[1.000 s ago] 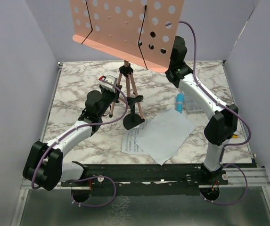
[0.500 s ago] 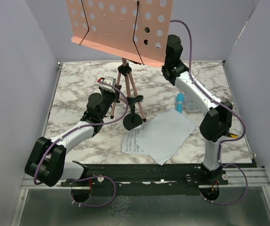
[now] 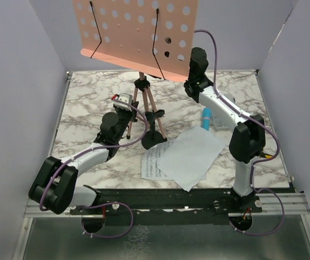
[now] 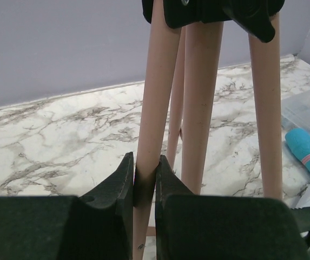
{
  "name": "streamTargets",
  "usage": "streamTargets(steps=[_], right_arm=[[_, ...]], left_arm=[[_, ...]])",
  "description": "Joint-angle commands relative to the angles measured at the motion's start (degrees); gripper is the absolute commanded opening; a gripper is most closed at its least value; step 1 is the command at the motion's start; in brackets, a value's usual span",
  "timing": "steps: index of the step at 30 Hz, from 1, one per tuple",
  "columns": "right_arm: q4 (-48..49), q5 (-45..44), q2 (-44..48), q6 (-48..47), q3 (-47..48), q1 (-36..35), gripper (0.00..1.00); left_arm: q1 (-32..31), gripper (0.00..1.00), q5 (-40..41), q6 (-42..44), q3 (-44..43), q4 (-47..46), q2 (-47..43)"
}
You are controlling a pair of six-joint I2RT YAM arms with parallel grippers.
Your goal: Set up the instrument practice props
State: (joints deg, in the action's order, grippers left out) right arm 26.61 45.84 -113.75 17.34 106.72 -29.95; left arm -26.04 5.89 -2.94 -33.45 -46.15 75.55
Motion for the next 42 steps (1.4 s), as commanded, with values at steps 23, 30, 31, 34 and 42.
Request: streamTargets(steps=[23,30,31,34,42], right_arm=[[24.9,-3.7,26.7,0.7,-29.0,4.1,0.07],[26.2,-0.8,25.1,4.0,-27.6,4.1,0.24],[26.2,-0.3,24.7,4.3,-27.2,4.1,0.28],[26.0,0.8,23.7,5.2,-25.8,4.1,0.37],[25.0,3.5,19.5,8.0,-21.8,4.1,0.64]], left_arm=[[-8.6,0.0,21.5,-8.2,9.3,7.0,-1.7],[-8.8,0.0,19.8,-7.4,9.2,7.0,-2.1],[-8.8,0.0,19.6,-7.2,9.2,7.0,-2.1],[-8.8,0.0,19.5,-7.0,9.1,7.0,-2.1],[-8.9,0.0,18.8,-5.5,8.5,7.2,-1.5]])
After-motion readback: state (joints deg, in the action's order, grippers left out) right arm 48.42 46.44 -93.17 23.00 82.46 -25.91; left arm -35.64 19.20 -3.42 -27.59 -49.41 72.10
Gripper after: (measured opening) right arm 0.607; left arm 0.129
